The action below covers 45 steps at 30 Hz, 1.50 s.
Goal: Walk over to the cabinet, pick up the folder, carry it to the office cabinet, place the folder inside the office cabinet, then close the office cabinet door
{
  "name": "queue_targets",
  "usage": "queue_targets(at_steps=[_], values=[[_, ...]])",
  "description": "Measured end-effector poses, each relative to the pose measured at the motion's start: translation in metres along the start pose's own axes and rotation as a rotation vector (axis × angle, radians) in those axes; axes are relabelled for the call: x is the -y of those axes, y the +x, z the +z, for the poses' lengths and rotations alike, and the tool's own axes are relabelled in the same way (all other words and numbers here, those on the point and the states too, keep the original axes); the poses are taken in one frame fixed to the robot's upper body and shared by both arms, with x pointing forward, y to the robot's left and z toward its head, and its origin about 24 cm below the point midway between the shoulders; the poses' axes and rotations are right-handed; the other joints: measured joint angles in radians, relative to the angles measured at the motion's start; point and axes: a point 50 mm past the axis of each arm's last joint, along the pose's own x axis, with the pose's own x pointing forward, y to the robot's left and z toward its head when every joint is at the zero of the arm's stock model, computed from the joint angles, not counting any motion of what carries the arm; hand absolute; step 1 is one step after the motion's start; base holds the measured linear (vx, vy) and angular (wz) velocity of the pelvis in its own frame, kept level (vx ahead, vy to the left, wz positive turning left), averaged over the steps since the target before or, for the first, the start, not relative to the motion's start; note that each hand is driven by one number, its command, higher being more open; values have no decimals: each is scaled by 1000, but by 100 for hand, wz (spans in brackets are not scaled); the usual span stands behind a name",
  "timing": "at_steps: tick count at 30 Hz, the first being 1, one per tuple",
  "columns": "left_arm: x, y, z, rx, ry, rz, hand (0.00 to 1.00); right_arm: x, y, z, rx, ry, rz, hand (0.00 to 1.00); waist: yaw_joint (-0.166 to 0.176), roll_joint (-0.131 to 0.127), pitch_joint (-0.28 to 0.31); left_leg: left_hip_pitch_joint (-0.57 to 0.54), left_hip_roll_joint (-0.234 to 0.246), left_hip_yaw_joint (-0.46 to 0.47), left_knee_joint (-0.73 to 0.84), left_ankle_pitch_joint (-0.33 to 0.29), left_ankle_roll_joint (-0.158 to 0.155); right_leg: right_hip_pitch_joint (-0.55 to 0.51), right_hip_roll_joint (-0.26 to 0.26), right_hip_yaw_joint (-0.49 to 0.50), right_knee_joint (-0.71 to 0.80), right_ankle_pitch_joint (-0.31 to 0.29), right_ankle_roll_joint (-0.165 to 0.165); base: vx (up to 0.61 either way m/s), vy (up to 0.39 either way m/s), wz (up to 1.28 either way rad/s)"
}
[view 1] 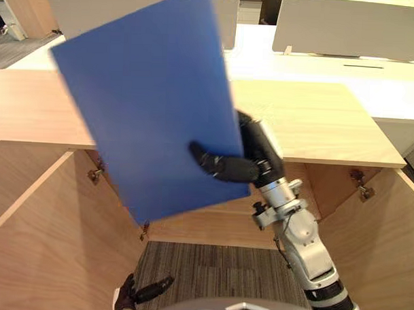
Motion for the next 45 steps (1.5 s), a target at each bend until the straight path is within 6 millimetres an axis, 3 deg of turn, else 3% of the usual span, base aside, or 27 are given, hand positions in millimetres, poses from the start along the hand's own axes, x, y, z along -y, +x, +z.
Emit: queue_targets(at_steps=[5,11,14,16,18,23,27,30,36,45], values=[[-7,0,-17,-80,70,1,100,-8,-4,-12,-60,1,64,0,-1,-1,2,1,8,9,3,-2,-4,-2,10,9,-4,4,-7,-20,-11,-7],[-1,8,-3,-64,144,-30,100,-24,-18,-44,-226,-90,230,0,0,5,39,-33,17,31,20,-7,-13,-41,19,33,-1,13,-16,-30,-2,-12],[10,20,34,48,173,-60,100,-31,-2,-44,-202,-187,366,0,0,1,144,-179,42,48,182,-57,-11,-175,27,61,102,7,-26,-100,-15,-32],[22,26,68,142,185,-83,100,-28,17,-45,-178,-320,421,0,4,23,249,-302,59,50,311,-89,-5,-305,31,73,231,-22,-32,-180,-13,-20],[30,28,88,210,175,-86,100,-23,24,-47,-173,-437,426,0,5,41,306,-388,70,48,404,-122,-4,-401,29,76,342,-61,-36,-162,-16,-5],[30,28,124,334,137,-63,100,-16,21,-51,-181,-592,419,0,0,34,386,-582,88,23,599,-186,-8,-605,18,74,565,-139,-43,-172,-11,3],[39,23,162,460,120,-79,100,1,21,-50,-205,-613,301,0,1,46,444,-753,89,-2,751,-221,-3,-773,2,70,720,-180,-44,-171,-24,10],[40,19,176,512,70,-79,100,10,27,-46,-198,-563,154,0,3,49,448,-868,109,-8,847,-249,-1,-888,2,72,804,-202,-41,-141,-2,-4],[40,4,215,653,-34,-81,100,39,50,-10,-30,-288,-218,0,37,52,478,-1070,129,-28,1013,-294,3,-1087,1,74,964,-244,-44,-88,14,-3],[47,-15,246,772,-123,-102,100,95,61,30,163,-23,-596,0,65,49,487,-1179,135,-45,1073,-306,1,-1192,-2,69,1025,-257,-49,-23,31,1]])
